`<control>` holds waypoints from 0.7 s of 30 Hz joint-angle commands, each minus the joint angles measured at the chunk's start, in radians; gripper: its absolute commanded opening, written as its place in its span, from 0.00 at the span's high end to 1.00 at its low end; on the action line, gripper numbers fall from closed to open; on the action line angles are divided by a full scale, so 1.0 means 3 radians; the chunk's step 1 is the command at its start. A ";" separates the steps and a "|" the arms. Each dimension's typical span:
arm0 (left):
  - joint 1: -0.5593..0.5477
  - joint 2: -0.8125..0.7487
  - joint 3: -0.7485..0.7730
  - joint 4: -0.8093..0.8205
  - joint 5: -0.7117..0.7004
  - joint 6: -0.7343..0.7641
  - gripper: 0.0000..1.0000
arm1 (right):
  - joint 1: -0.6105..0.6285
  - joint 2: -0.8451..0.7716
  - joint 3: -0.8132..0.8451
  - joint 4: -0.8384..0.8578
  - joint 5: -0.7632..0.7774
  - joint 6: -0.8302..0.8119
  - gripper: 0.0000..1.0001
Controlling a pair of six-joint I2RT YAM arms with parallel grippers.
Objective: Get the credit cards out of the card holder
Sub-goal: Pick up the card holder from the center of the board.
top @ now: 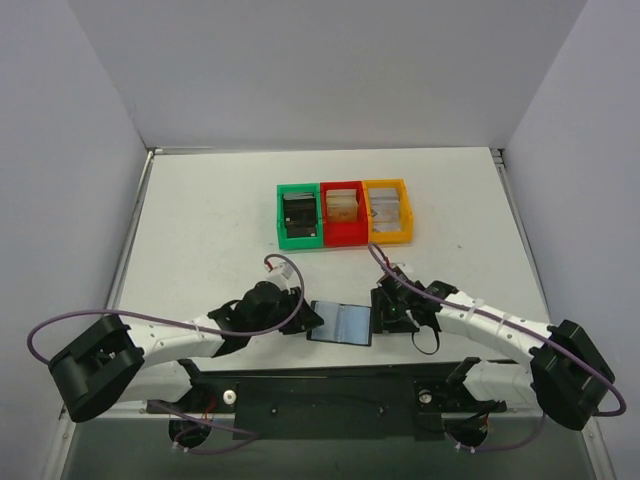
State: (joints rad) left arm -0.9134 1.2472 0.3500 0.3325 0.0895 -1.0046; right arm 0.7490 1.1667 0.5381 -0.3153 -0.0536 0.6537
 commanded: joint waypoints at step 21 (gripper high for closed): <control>0.0130 -0.0471 -0.0113 -0.0224 -0.0129 0.0081 0.61 | 0.0075 0.0324 0.0272 -0.0130 0.0276 -0.0011 0.92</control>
State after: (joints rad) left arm -0.8860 1.1351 0.3202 0.2619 0.0563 -0.9901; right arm 0.7620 1.2716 0.6106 -0.3164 0.0189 0.6510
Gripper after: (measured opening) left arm 0.395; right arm 0.142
